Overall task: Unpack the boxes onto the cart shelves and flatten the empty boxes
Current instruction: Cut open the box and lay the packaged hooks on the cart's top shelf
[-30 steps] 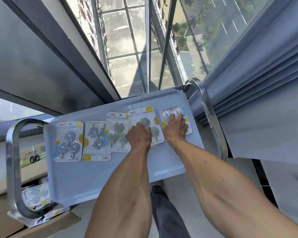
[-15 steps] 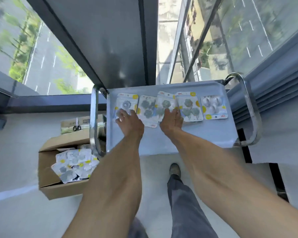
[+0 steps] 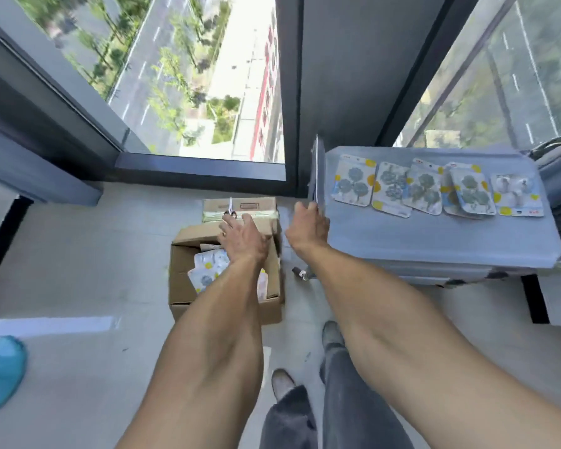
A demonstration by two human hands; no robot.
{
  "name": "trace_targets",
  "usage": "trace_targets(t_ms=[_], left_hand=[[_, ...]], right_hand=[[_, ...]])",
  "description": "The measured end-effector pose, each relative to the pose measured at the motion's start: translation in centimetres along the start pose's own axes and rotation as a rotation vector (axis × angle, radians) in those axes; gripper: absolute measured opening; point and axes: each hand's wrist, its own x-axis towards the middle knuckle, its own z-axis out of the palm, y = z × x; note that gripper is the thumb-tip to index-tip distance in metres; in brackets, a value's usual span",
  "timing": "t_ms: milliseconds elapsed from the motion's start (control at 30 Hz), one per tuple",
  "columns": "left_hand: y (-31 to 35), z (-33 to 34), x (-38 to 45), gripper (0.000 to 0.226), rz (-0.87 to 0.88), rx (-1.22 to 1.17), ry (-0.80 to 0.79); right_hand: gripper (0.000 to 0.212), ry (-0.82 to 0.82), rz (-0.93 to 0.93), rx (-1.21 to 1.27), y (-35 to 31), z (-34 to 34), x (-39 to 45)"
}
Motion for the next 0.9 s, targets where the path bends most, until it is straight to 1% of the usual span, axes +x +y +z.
trace_targets(t_ms=[100,167,333,400,500,600,667,800,900], left_hand=[[-4.2,0.7,2.6,0.042,-0.028,0.01,-0.024],[-6.8,2.0,4.6,0.042,-0.063,0.012,-0.08],[-12.2,6.4,10.3,0.04,-0.112,0.006,-0.209],[-14.2,8.1,13.7,0.043,-0.117,0.007,-0.231],[-16.4,10.4,18.8,0.044,-0.108,-0.006,-0.23],[-18.0,13.8,23.9,0.038,-0.085,-0.032,-0.219],[-19.2,17.4,26.8,0.036,-0.079,-0.031,-0.258],[-21.3,25.9,29.9,0.039,-0.043,-0.007,-0.442],[-22.9,32.0,30.6,0.035,0.0,0.034,-0.523]], right_hand=[[0.03,-0.075,-0.038,0.032,-5.0,4.1,0.6],[0.03,-0.147,-0.05,0.03,-7.7,7.5,1.4],[0.035,-0.327,-0.033,-0.042,-11.9,15.9,5.0],[0.038,-0.351,-0.047,-0.07,-13.4,19.1,7.3],[0.036,-0.344,-0.064,-0.089,-15.1,23.1,10.6],[0.032,-0.356,-0.057,-0.099,-16.1,27.8,13.9],[0.031,-0.397,-0.039,-0.112,-16.2,31.8,15.6],[0.032,-0.473,0.025,-0.144,-14.4,40.4,17.2],[0.034,-0.547,0.155,-0.098,-12.4,46.5,16.6]])
